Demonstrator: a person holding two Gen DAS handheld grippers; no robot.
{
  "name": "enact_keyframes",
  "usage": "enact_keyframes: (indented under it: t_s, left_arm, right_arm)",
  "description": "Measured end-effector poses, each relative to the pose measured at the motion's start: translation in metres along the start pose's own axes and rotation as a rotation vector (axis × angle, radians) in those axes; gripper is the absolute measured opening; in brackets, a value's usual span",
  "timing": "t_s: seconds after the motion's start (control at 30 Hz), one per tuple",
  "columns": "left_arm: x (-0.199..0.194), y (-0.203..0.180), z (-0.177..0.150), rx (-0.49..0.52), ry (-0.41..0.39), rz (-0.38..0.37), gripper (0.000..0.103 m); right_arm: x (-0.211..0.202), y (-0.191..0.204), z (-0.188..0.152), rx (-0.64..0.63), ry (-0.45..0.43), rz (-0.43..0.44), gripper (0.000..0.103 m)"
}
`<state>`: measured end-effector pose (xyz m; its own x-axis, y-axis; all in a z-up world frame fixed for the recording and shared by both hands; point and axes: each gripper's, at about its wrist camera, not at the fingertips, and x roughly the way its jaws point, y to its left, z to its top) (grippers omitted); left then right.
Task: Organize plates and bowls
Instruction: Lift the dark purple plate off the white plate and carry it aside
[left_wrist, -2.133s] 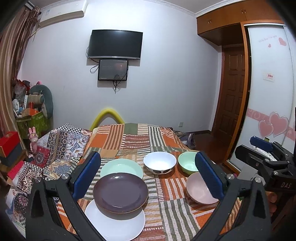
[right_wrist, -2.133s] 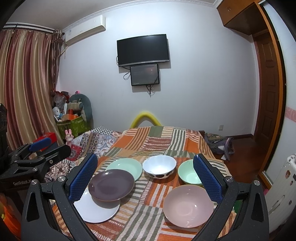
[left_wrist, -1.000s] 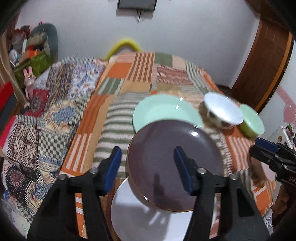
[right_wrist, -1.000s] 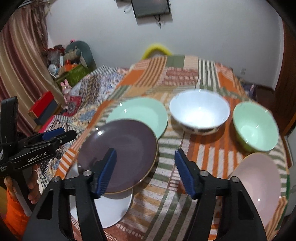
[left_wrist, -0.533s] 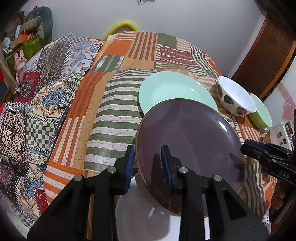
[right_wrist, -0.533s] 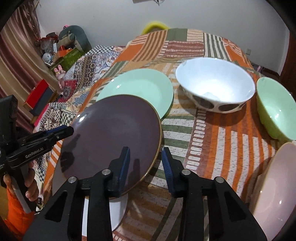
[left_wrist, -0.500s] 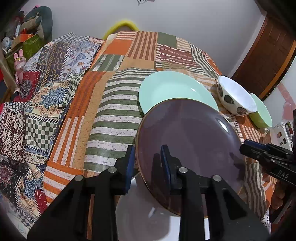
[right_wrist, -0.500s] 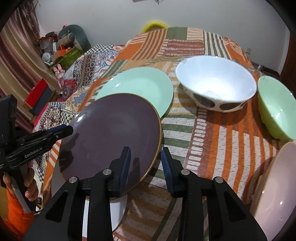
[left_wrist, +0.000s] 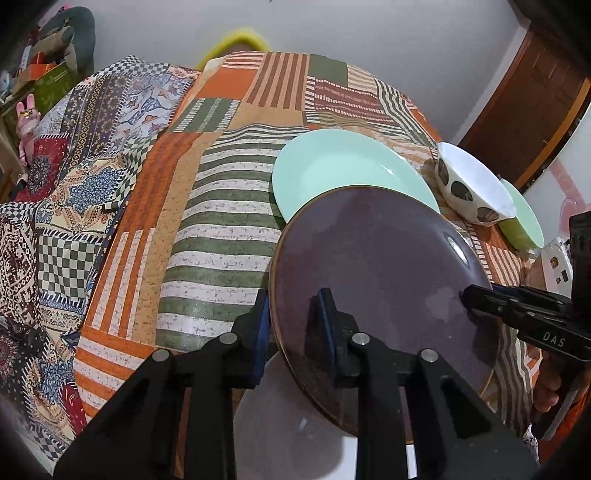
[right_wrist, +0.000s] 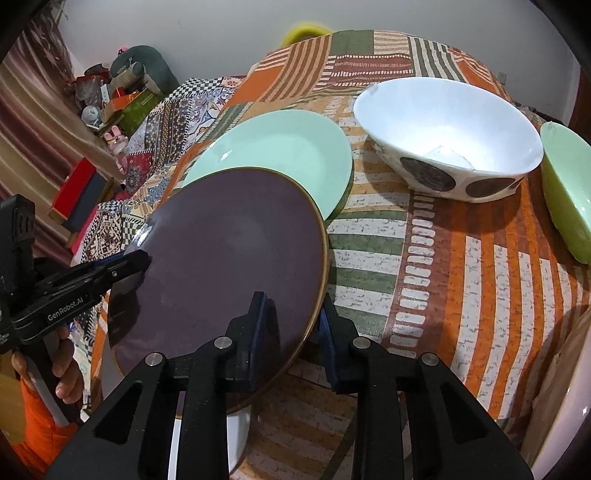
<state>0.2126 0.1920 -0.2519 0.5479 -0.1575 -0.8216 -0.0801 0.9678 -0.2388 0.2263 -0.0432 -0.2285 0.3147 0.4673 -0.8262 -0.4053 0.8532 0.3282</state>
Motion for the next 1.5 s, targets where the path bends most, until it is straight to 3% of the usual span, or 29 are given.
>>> enact_keyframes:
  t_s: [0.4, 0.97, 1.5]
  left_arm:
    - [-0.019, -0.016, -0.01, 0.028, -0.039, 0.014, 0.025]
    - [-0.088, -0.066, -0.031, 0.083, -0.132, -0.023, 0.025]
    - [-0.119, -0.116, -0.083, 0.115, -0.096, -0.052, 0.025]
  right_arm:
    - [-0.013, 0.001, -0.006, -0.02, -0.038, -0.019, 0.024]
    - [-0.08, 0.001, -0.028, -0.026, -0.134, -0.011, 0.024]
    - [-0.12, -0.017, -0.078, -0.01, -0.157, -0.022, 0.024]
